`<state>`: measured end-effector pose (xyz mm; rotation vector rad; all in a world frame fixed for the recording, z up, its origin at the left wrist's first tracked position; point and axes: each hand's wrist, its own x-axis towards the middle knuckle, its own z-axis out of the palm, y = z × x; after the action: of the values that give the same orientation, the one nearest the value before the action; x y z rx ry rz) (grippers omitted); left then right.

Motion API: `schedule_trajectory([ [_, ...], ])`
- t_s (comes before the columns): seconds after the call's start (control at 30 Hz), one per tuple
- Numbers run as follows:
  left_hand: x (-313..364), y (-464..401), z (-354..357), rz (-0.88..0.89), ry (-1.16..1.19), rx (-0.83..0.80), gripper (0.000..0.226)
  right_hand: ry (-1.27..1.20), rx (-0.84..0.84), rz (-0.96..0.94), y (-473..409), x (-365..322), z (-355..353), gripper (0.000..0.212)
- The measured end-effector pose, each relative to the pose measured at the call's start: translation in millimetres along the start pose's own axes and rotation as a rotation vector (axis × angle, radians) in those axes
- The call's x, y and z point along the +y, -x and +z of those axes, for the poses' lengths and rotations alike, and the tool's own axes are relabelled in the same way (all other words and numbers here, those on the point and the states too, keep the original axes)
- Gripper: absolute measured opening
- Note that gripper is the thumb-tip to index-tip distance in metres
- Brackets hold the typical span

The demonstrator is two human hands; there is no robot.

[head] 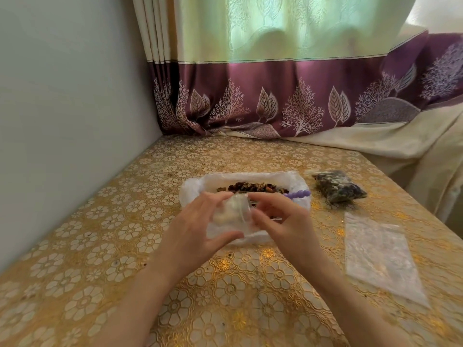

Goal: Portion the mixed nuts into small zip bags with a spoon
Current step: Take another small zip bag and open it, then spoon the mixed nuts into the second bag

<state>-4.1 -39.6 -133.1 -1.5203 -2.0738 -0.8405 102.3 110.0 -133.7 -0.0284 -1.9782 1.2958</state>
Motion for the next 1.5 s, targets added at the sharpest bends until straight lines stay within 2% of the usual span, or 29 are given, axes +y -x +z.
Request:
schedule_trajectory([
  [0.07, -2, 2, 0, -0.05, 0.031, 0.008, 0.061, 0.027, 0.157, -0.008, -2, 3, -5, 0.027],
  [0.13, -5, 3, 1, -0.118, 0.079, 0.018, 0.058, 0.192, 0.344, -0.003, -6, 9, -14, 0.022],
  [0.2, -8, 3, 2, -0.189, 0.123, 0.046, 0.058, 0.412, 0.502, 0.041, -11, 17, -25, 0.034],
  [0.23, -9, 3, 3, -0.213, 0.138, 0.057, 0.058, 0.477, 0.518, 0.094, -13, 23, -31, 0.044],
  [0.3, -10, 2, 4, -0.233, 0.146, 0.064, 0.058, 0.557, 0.414, 0.253, -15, 31, -39, 0.056],
  [0.33, -10, 2, 5, -0.242, 0.145, 0.063, 0.057, 0.56, 0.335, 0.324, -15, 33, -39, 0.049],
  [0.4, -11, 2, 6, -0.273, 0.158, 0.063, 0.054, 0.497, 0.279, 0.342, -17, 35, -37, 0.01],
  [0.5, -12, 3, 8, -0.354, 0.2, 0.076, 0.05, 0.391, 0.307, 0.224, -17, 36, -35, 0.028],
  [0.6, -12, 4, 7, -0.405, 0.235, 0.091, 0.051, 0.187, 0.315, 0.165, -18, 28, -34, 0.023],
  [0.77, -11, 4, 9, -0.412, 0.265, 0.09, 0.058, 0.01, 0.248, 0.145, -17, 25, -28, 0.011],
  [1.0, -13, 5, 10, -0.415, 0.279, 0.096, 0.054, -0.018, 0.285, 0.219, -18, 32, -20, 0.009],
  [1.13, -12, 4, 10, -0.413, 0.266, 0.1, 0.064, -0.07, 0.309, 0.232, -18, 34, -22, 0.019],
  [1.23, -12, 4, 10, -0.407, 0.26, 0.098, 0.06, -0.073, 0.327, 0.25, -18, 36, -22, 0.024],
  [1.5, -10, 4, 8, -0.406, 0.27, 0.11, 0.054, -0.058, 0.484, 0.255, -17, 38, -23, 0.015],
])
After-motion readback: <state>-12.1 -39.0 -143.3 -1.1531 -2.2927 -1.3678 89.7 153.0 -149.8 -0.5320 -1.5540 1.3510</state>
